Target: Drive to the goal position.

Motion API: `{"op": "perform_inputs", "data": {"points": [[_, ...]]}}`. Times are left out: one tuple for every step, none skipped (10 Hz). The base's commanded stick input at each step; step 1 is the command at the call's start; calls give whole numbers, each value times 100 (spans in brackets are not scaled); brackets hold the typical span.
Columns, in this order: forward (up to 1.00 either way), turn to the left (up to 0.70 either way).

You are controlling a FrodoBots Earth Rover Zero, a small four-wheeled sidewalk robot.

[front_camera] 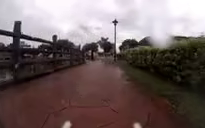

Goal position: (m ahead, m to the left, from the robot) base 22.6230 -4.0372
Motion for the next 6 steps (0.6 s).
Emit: {"op": "perform_inputs", "data": {"points": [[50, 0], [50, 0], [50, 0], [50, 0], [50, 0], [50, 0]]}}
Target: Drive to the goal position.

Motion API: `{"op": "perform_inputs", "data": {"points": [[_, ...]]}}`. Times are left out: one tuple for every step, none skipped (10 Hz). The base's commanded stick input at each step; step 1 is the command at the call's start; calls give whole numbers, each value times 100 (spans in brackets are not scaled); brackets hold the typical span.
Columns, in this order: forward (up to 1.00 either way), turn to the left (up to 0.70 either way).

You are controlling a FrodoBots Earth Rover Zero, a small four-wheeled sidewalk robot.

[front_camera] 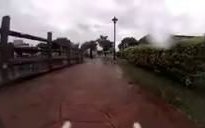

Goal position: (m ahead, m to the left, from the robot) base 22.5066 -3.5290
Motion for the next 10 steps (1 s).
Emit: {"op": "perform_inputs", "data": {"points": [[50, 0], [50, 0], [50, 0], [50, 0], [50, 19], [50, 50], [50, 50], [50, 50], [50, 50], [50, 27]]}}
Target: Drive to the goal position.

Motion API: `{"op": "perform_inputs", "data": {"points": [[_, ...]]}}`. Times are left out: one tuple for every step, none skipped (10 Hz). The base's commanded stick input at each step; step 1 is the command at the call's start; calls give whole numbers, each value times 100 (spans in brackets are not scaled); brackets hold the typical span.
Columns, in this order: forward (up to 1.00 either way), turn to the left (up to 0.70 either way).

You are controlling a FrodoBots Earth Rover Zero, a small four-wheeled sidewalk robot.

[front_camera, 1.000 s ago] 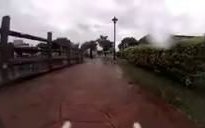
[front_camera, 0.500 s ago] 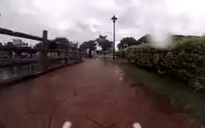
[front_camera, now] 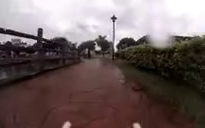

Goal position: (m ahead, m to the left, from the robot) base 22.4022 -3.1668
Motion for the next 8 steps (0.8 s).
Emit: {"op": "perform_inputs", "data": {"points": [[50, 0], [50, 0], [50, 0], [50, 0], [50, 0], [50, 0], [50, 0], [50, 0]]}}
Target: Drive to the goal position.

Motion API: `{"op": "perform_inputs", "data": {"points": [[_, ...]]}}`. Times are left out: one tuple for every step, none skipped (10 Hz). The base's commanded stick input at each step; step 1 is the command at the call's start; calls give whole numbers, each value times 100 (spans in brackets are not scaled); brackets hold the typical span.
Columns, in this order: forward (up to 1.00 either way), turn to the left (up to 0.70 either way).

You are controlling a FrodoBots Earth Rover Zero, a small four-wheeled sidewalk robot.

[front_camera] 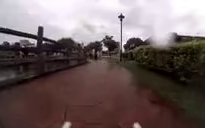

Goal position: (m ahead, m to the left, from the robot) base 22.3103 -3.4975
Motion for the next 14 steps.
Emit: {"op": "perform_inputs", "data": {"points": [[50, 0], [50, 0], [50, 0], [50, 0], [50, 0], [50, 0], [50, 0], [50, 0], [50, 0], [50, 0], [50, 0], [50, 0], [50, 0], [50, 0]]}}
